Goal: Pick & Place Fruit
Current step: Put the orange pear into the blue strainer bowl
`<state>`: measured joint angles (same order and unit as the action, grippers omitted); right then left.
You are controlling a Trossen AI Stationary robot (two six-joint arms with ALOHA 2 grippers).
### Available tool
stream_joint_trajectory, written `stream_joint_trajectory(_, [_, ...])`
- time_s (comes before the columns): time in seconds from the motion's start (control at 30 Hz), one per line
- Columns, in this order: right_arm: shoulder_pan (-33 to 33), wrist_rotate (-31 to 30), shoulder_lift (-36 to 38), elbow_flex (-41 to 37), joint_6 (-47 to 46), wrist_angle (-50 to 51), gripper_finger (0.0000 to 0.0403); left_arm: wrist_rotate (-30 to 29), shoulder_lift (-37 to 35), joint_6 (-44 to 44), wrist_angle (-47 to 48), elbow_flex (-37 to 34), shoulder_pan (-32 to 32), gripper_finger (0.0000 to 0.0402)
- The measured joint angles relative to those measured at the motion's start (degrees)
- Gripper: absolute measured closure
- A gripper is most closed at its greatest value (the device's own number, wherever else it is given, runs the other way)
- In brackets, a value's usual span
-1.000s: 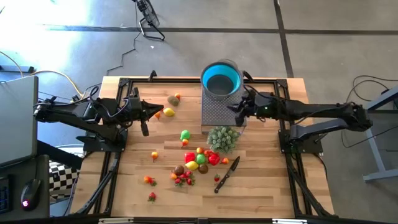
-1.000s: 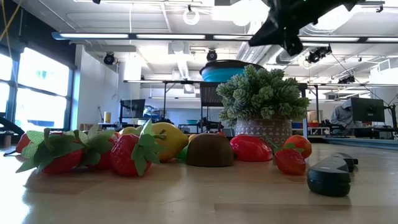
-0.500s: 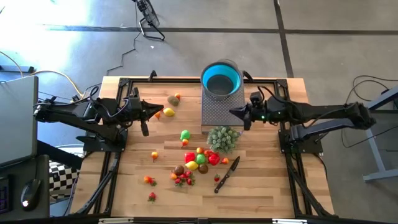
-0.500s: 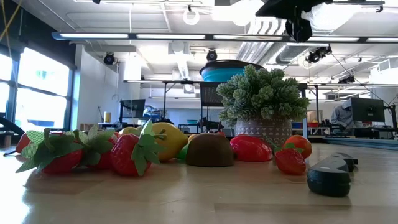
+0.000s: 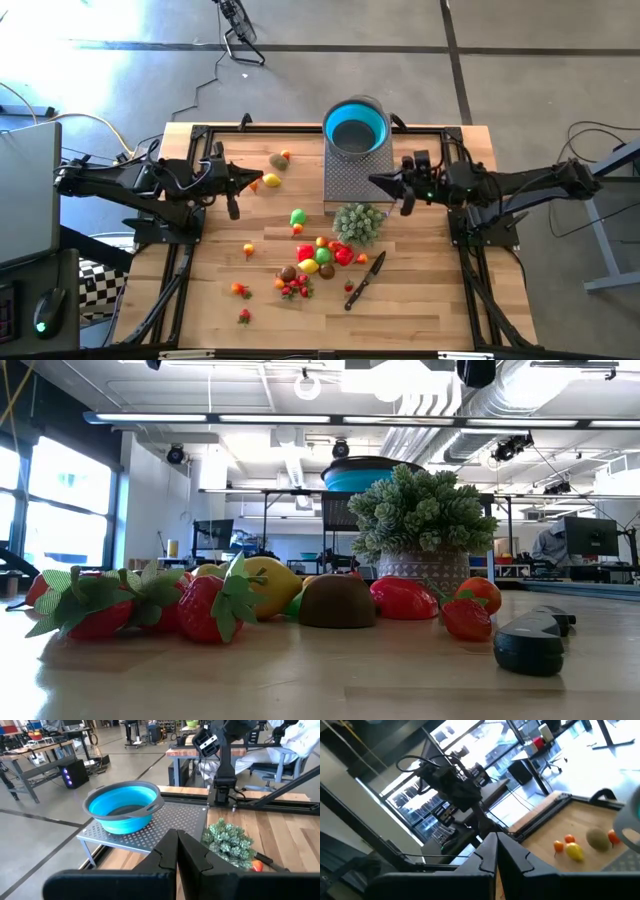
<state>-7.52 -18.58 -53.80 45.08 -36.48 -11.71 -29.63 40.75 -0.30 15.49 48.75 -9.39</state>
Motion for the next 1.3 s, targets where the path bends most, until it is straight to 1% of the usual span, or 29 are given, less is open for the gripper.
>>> stream_joint_trajectory(0.1, [-0.76,-0.07,0.00,0.00,1.97,-0.96,0.0401,0.07,-0.02,0.00,0.00,0.00,0.00,0.0402])
stream_joint_trajectory(0.4, [-1.54,0.75,0.00,0.00,8.01,-0.76,0.0401,3.19,0.00,-0.51,-0.02,0.00,0.00,0.0402])
stream_joint_trajectory(0.6, [-1.49,1.17,0.00,0.00,8.28,-0.54,0.0401,4.00,0.00,-5.31,-0.04,0.00,0.00,0.0402])
stream_joint_trajectory(0.7, [-1.49,3.32,0.00,0.00,8.45,-0.54,0.0401,4.02,0.00,-7.77,-0.38,0.00,0.00,0.0402])
stream_joint_trajectory(0.87, [-1.49,7.71,0.00,-0.02,14.22,-0.54,0.0401,4.07,0.00,-8.18,-4.57,0.00,0.00,0.0402])
stream_joint_trajectory(0.97, [-1.49,9.96,0.00,-0.02,18.56,-0.54,0.0401,4.67,-0.02,-11.01,-6.83,0.00,0.00,0.0402])
stream_joint_trajectory(1.13, [-1.47,9.60,0.00,-0.02,20.58,-0.51,0.0401,8.35,0.00,-19.39,-6.29,0.00,0.00,0.0402])
stream_joint_trajectory(1.2, [-1.48,9.59,0.00,-0.02,20.25,-0.47,0.0401,9.78,0.00,-20.76,-6.08,0.00,0.00,0.0402])
stream_joint_trajectory(1.3, [-1.49,9.65,0.00,-0.02,20.28,0.22,0.0401,10.32,0.00,-21.29,-5.90,0.00,-0.02,0.0402])
